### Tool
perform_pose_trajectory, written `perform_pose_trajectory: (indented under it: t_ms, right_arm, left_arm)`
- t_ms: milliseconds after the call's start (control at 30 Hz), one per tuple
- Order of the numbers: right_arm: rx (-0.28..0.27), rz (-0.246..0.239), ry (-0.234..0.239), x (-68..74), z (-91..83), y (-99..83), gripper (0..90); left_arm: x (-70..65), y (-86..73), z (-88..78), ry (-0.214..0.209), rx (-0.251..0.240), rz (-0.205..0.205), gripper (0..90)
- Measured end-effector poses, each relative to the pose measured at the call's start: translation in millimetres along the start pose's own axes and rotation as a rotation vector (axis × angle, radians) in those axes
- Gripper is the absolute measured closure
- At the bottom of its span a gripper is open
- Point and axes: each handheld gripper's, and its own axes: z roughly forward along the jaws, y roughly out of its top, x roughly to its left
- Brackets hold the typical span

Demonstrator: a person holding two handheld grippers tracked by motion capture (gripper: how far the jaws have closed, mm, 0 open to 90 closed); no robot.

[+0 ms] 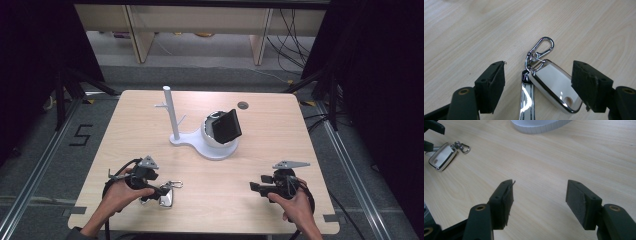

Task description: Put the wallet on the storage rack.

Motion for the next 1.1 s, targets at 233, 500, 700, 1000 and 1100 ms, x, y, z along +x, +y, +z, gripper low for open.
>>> perform_pose_trajectory:
  t_ms: [233, 500, 700, 1000, 1100]
  right_arm:
    - [-0.003, -0.026, -0.025, 13.2, 5.0, -11.5, 36.8]
    - [0.022, -0.058, -0.021, 23.7, 9.3, -27.1, 34.1]
    - [0.061, -0.024, -0.007, 27.7, 10.7, -33.7, 34.1]
    - [0.038, -0.036, -0.009, 30.4, 7.5, -35.6, 33.6]
    - [0.023, -0.051, -0.009, 32.3, 9.6, -37.3, 32.9]
  left_arm:
    - [1.5, 7.7, 7.8, 0.001, 0.041, 0.011, 27.0]
    - [1.3, 14.4, 9.8, 0.006, 0.067, 0.016, 27.0]
    - [3.7, 16.6, 12.8, 0.003, 0.093, 0.035, 27.0]
    - [4.5, 21.0, 20.1, -0.001, 0.100, 0.029, 27.2]
    - [5.8, 22.1, 24.8, 0.012, 0.120, 0.037, 27.2]
